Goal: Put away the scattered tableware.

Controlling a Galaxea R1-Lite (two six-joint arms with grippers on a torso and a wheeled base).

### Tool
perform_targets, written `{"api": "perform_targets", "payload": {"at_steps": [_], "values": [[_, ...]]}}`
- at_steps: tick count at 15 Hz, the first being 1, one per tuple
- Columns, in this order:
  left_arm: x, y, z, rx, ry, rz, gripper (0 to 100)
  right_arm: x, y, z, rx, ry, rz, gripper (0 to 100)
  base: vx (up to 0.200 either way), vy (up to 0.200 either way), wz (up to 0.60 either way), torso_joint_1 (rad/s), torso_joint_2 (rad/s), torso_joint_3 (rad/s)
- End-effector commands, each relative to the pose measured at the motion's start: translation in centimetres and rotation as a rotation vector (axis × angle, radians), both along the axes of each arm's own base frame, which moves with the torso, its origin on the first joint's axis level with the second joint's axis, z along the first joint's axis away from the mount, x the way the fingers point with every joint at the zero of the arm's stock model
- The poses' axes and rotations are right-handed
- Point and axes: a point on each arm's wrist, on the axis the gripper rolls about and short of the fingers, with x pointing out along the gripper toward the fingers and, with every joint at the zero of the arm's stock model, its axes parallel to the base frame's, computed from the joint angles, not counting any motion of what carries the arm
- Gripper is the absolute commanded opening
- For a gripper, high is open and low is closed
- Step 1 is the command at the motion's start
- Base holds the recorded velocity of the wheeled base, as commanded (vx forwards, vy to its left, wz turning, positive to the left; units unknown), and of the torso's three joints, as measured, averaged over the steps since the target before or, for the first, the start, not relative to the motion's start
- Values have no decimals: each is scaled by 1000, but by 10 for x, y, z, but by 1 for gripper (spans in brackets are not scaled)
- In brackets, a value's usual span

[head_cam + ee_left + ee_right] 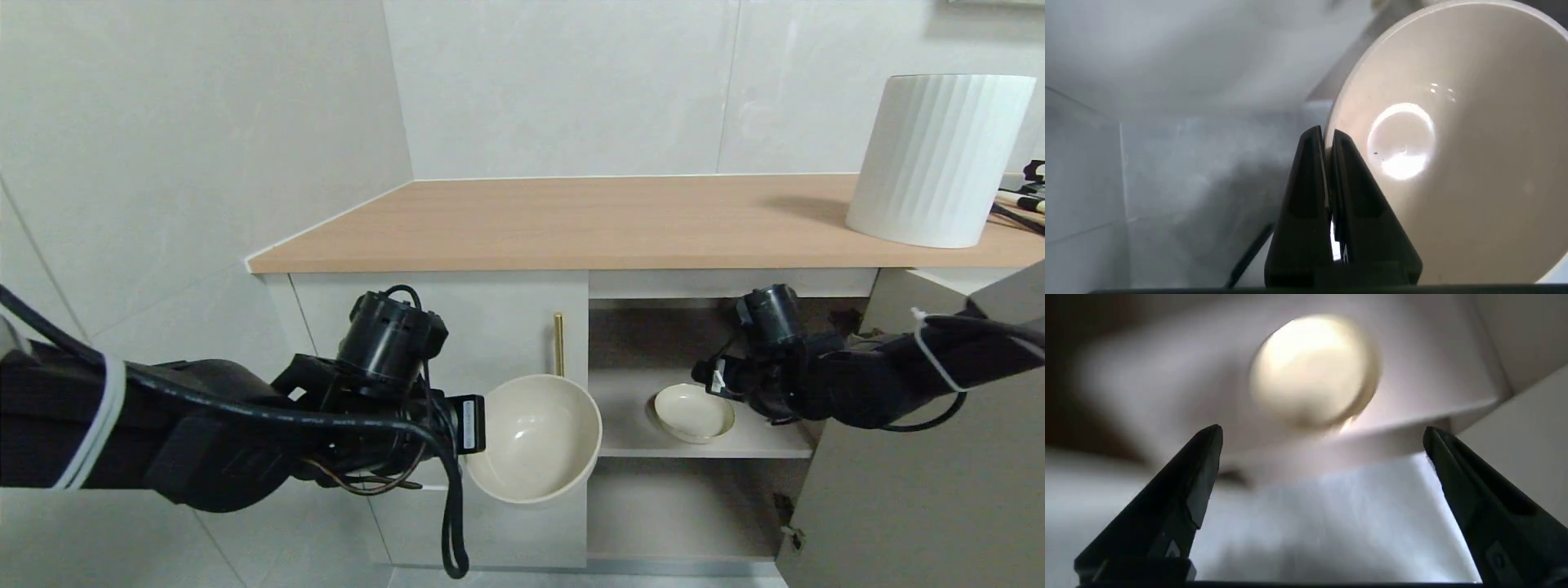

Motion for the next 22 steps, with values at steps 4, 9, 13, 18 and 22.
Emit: {"api": "perform_targets", "payload": {"at_steps": [4,9,13,18,22], "values": [[-10,-26,-32,77,79,-69,0,-90,18,79,139,42,343,100,0,0,0,0,0,0],[-20,-32,-33,125,56,-91,0,-118,50,50,92,172,511,100,0,0,0,0,0,0],[-25,-35,-29,133,37,-106,0,-115,67,18,34,264,533,100,0,0,0,0,0,0],[-33,-36,-27,137,29,-134,0,-112,71,12,16,269,521,100,0,0,0,0,0,0],[-35,-38,-27,138,28,-141,0,-112,73,9,13,277,522,100,0,0,0,0,0,0]]}}
